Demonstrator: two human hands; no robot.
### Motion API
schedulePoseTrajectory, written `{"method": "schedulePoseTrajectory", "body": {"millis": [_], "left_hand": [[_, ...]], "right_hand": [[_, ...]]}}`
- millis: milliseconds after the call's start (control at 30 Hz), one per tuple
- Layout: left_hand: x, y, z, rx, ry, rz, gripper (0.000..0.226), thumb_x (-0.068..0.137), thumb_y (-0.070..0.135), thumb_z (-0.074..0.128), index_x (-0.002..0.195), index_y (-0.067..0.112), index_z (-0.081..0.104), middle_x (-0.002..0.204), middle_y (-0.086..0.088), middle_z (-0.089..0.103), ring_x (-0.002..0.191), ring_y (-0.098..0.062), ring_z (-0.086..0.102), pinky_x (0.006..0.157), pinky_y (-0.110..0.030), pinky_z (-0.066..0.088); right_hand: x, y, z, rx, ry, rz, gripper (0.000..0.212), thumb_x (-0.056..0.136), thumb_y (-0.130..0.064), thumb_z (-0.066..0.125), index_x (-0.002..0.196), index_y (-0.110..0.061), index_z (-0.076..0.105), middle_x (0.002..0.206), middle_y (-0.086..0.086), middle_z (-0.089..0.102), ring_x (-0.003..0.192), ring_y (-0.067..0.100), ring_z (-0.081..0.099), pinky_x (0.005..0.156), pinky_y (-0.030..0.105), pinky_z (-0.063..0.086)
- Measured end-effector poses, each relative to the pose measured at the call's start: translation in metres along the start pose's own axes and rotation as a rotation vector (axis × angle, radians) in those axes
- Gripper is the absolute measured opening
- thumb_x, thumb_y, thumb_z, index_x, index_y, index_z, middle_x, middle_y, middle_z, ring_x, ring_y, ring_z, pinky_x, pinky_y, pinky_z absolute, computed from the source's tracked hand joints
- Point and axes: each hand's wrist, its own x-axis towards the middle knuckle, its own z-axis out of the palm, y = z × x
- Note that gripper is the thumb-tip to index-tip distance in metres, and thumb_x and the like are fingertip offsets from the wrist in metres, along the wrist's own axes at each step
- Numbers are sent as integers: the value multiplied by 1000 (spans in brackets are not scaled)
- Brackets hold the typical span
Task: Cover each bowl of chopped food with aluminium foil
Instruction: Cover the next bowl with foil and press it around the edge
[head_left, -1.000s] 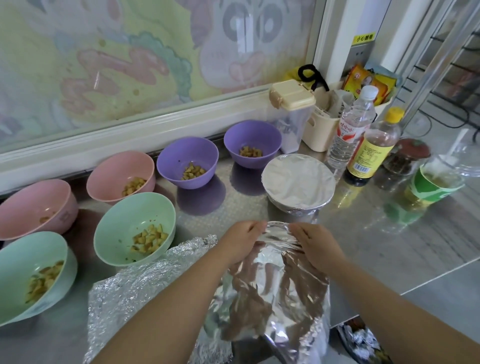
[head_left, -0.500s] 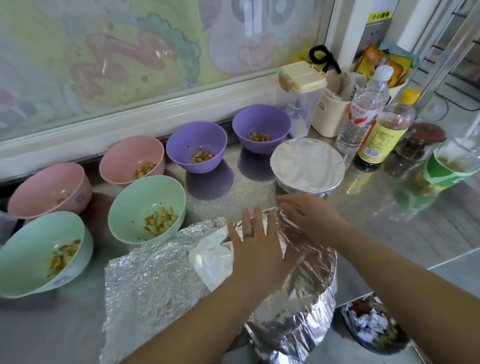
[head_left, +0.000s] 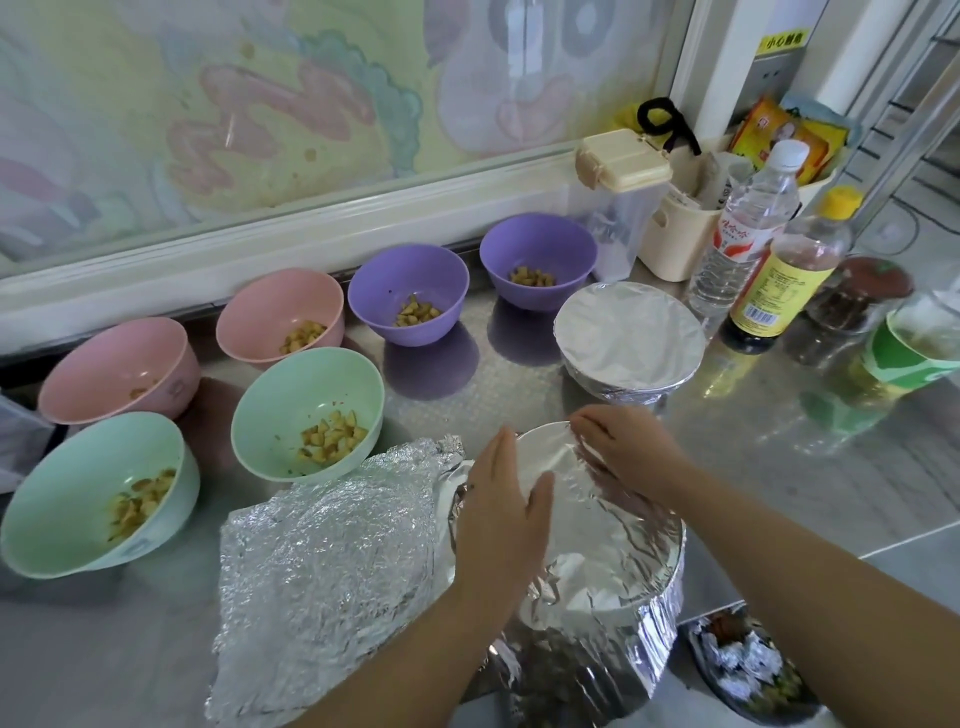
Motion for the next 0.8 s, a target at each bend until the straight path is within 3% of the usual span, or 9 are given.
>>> {"method": "schedulePoseTrajectory", "body": {"millis": [67,133,233,367,433,600,700,800], "left_hand": [[3,0,0,-148,73,-73,50,104,33,44,152,21,37,152,6,44,138,-8,40,114,-28,33],[7,0,-1,-229,92,-122,41,105,25,43,146,21,47,144,9,52,127,0,45,108,-20,33],[11,-5,-1,-303,99,-122,35,105,19,43,137,22,56,137,8,56,123,-3,49,110,-27,37],[15,-11,-2,-372,41,-172,29,105,23,42,127,28,61,120,11,65,109,-10,60,98,-38,48],[17,-12,-3,-376,28,-169,29,106,23,42,127,28,61,116,10,66,105,-10,61,95,-38,49],[20,-14,-3,-376,10,-148,29,106,23,41,127,27,61,114,12,66,103,-8,61,91,-31,49],[31,-11,-4,-354,-30,-100,29,105,21,42,126,26,62,108,11,68,95,-5,60,85,-25,45],[53,-1,-6,-220,-108,11,31,104,26,44,131,25,61,112,3,71,99,-12,64,89,-30,48]], "right_hand": [[-4,1,3,8,25,22,30,103,-29,52,77,-15,59,69,-3,63,70,18,56,68,38,44],[-7,0,5,22,57,25,29,103,-30,51,81,-16,63,72,-2,65,71,19,58,71,39,48],[-9,-2,6,20,78,26,27,104,-31,50,87,-18,67,78,-2,69,74,22,60,72,40,49],[-11,-5,7,62,93,58,28,103,-29,51,79,-21,63,68,-9,65,67,16,60,70,41,50],[-12,-6,8,79,96,82,28,103,-29,51,78,-21,62,67,-15,65,64,11,60,69,39,51],[-14,-10,8,65,109,99,29,103,-28,50,78,-20,62,65,-10,64,67,13,60,70,38,50],[-21,-7,9,67,158,168,32,103,-25,48,72,-18,55,66,-5,63,69,20,58,68,41,48],[-36,0,7,94,257,300,31,102,-20,48,72,-11,53,68,3,61,70,31,55,66,42,45]]}}
